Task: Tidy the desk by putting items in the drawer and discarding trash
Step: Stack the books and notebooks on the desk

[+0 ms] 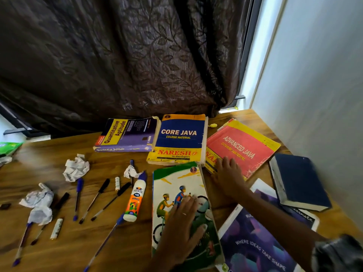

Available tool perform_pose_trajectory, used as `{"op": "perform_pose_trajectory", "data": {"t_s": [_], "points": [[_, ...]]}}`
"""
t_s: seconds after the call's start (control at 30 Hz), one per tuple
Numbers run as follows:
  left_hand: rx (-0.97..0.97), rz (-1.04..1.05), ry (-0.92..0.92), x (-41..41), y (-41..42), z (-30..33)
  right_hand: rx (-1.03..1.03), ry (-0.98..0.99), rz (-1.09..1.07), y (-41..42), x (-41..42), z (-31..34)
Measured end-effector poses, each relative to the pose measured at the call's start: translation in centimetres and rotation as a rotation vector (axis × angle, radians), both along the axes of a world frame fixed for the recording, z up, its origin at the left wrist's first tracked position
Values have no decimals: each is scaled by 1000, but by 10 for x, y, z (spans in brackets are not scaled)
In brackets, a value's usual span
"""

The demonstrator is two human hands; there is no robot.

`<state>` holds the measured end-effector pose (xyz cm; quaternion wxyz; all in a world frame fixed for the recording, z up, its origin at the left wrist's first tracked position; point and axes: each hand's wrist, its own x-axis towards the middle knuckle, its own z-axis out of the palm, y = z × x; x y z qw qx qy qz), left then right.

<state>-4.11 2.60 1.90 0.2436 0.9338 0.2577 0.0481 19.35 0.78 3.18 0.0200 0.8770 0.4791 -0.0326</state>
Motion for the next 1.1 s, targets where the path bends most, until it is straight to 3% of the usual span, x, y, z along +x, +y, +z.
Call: {"op": "perform_pose_trajectory", "data": {"t_s": [0.13, 0.33, 0.43, 0.63, 0.83, 1.0, 1.1], "points": [[112, -53, 18, 10, 36, -8, -65, -166, 73, 5, -6, 0], [75, -50, -27, 12, 42, -10, -238, -297, 76, 24, -17, 24], [60, -38, -57, 12, 43, -9, -223, -388, 11, 21, -11, 50], [45, -37, -47, 12, 44, -13, -284, -274, 163, -5, 33, 77], [134, -35, -11, 11, 44, -11, 18, -449, 319, -23, 61, 94], [45, -41, -52, 11, 43, -11, 423, -367, 213, -36, 82, 139], [42, -16, -96, 12, 44, -10, 559, -322, 203, -40, 82, 175]]}}
